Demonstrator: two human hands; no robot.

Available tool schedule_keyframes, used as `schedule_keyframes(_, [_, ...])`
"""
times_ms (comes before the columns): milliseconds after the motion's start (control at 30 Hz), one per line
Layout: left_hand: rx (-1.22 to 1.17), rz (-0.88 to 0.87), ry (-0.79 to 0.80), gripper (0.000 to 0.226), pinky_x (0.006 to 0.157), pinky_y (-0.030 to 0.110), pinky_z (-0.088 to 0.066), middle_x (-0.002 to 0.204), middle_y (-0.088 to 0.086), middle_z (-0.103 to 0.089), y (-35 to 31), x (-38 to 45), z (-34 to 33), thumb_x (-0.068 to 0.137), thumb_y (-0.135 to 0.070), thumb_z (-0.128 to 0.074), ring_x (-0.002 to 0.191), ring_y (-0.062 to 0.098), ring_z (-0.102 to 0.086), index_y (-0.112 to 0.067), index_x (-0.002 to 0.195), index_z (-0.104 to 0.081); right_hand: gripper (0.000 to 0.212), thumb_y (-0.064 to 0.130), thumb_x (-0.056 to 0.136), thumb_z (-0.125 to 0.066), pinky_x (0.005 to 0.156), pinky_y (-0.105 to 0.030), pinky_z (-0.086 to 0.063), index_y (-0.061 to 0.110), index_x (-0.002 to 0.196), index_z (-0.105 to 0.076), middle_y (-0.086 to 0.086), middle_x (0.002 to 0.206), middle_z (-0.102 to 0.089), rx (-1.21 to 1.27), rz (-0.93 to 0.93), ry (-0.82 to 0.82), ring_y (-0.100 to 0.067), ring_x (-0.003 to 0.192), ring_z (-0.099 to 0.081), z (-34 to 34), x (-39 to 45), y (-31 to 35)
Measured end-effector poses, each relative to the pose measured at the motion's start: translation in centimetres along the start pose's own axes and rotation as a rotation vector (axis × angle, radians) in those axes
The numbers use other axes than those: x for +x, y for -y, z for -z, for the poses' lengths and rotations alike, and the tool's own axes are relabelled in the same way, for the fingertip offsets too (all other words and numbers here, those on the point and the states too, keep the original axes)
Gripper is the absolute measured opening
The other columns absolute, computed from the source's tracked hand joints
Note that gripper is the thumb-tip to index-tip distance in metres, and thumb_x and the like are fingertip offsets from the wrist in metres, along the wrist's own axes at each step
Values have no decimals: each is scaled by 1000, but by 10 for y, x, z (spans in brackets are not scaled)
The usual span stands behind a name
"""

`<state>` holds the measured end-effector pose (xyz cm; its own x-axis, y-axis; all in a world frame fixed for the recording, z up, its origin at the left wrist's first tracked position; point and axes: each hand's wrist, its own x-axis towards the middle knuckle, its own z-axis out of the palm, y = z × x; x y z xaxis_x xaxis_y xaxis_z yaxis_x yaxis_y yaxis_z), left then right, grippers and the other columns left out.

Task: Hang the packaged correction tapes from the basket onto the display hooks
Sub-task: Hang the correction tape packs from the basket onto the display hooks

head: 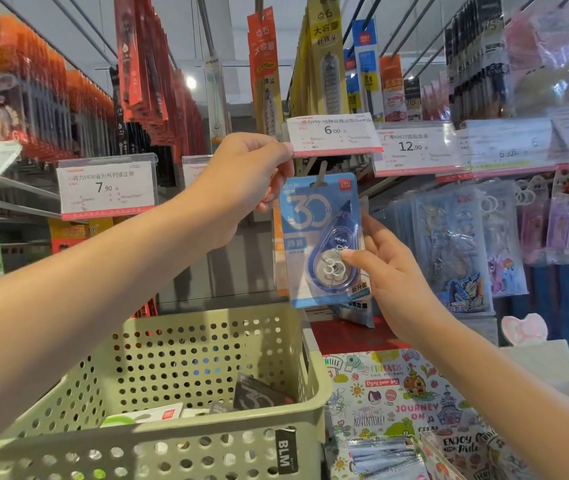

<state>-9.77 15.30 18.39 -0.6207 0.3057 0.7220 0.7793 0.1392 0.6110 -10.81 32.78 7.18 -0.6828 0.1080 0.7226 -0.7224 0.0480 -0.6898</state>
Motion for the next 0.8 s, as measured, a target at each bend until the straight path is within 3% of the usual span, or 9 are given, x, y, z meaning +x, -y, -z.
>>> schedule_keyframes(267, [1,-2,3,35,47,24,-29,54,5,-40,0,-1,0,96,-14,-44,46,15,-34,-8,62,-51,55,1,91,-50,75,-10,-50,19,141,-35,15,110,-63,-128,-29,-6,7,93,-64,-6,12,-8])
schedule_keyframes(433, [-4,2,-3,36,46,24,-29,53,6,-40,1,0,0,96,-14,-44,45,14,-34,-8,62,-51,46,-1,92,-49,75,-11,-51,37,119,-44,12,110,-64,-167,-36,5,6,92,-65,-8,17,-13])
schedule_keyframes(567, [-10,8,-3,36,47,24,-29,53,5,-40,0,-1,0,96,-14,-44,46,14,-34,-8,61,-51,44,0,93,-48,72,-11,-51,37,116,-44,11,109,-64,-170,-41,15,4,91,-65,-9,20,-16])
schedule_keyframes(667, [-12,9,-1,36,47,25,-29,53,4,-40,0,-1,0,96,-15,-43,46,14,-34,-9,61,-50,44,1,91,-51,71,-11,-52,34,121,-43,14,108,-63,-165,-47,-7,6,90,-64,-8,23,-18])
schedule_keyframes(800, [-8,8,4,36,48,25,-28,52,4,-41,4,-2,-1,98,-17,-42,46,15,-34,-10,63,-51,47,4,90,-54,71,-10,-52,24,130,-41,3,119,-63,-211,-34,-34,-1,98,-62,-8,21,-16])
